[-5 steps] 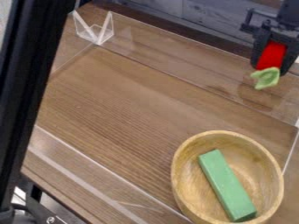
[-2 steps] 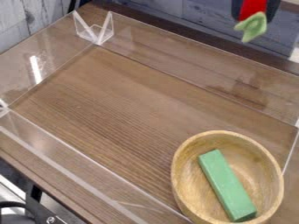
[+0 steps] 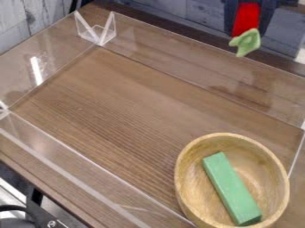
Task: Move the red object to the left side of the table
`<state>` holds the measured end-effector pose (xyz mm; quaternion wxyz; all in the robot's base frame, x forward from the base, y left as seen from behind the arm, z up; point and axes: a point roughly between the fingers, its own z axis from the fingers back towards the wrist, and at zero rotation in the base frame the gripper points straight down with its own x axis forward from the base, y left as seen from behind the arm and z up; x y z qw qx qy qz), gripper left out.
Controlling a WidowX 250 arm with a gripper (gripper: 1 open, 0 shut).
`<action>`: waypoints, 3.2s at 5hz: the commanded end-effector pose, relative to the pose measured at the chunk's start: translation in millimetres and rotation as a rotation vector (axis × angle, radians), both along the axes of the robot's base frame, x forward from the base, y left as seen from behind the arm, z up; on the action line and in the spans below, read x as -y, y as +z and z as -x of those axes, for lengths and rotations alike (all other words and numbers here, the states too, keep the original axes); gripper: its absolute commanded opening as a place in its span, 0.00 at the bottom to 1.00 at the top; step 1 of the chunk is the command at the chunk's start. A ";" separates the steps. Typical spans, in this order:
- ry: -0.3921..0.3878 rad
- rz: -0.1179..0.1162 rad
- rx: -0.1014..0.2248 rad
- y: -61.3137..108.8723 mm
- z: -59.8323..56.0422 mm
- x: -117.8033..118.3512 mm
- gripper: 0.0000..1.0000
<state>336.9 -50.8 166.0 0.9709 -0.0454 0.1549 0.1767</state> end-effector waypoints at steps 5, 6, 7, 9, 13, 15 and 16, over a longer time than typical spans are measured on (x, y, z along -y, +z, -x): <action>-0.050 -0.048 -0.050 -33.4 26.8 -145.3 0.00; -0.042 -0.058 -0.070 -44.9 32.8 -168.3 0.00; -0.029 -0.061 -0.086 -56.4 34.4 -188.9 0.00; 0.127 -0.052 -0.113 -53.8 48.3 -223.3 0.00; 0.019 -0.053 -0.168 -77.5 50.3 -262.8 0.00; 0.094 -0.031 -0.187 -91.3 52.3 -263.8 1.00; 0.167 -0.009 -0.191 -87.5 57.5 -261.4 1.00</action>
